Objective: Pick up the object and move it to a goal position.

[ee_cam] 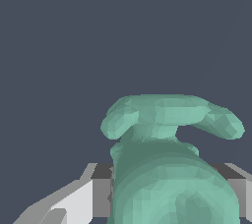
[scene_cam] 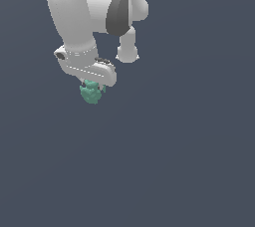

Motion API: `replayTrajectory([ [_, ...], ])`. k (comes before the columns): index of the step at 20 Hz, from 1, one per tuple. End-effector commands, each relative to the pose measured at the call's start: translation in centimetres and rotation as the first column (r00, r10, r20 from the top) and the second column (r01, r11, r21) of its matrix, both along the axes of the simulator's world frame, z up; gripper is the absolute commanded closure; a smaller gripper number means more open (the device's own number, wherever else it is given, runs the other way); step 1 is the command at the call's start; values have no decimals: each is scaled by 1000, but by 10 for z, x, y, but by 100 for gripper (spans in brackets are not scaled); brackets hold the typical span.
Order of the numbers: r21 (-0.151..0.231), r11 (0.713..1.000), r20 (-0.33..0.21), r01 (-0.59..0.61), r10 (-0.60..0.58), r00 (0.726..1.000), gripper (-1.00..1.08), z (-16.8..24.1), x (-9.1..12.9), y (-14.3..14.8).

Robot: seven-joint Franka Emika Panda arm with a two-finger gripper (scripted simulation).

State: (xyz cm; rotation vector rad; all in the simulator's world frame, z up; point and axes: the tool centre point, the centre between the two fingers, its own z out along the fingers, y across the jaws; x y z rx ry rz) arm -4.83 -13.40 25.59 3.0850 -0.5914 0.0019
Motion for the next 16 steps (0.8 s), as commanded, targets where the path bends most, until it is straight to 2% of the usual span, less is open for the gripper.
replayTrajectory([
  [1,0,1000,-1,0,0,1000,108,17,5,-6],
  [8,0,1000,-1,-1,1,1000,108,47,15,-16],
  [16,0,1000,-1,-1,1,1000,108,53,18,-18],
])
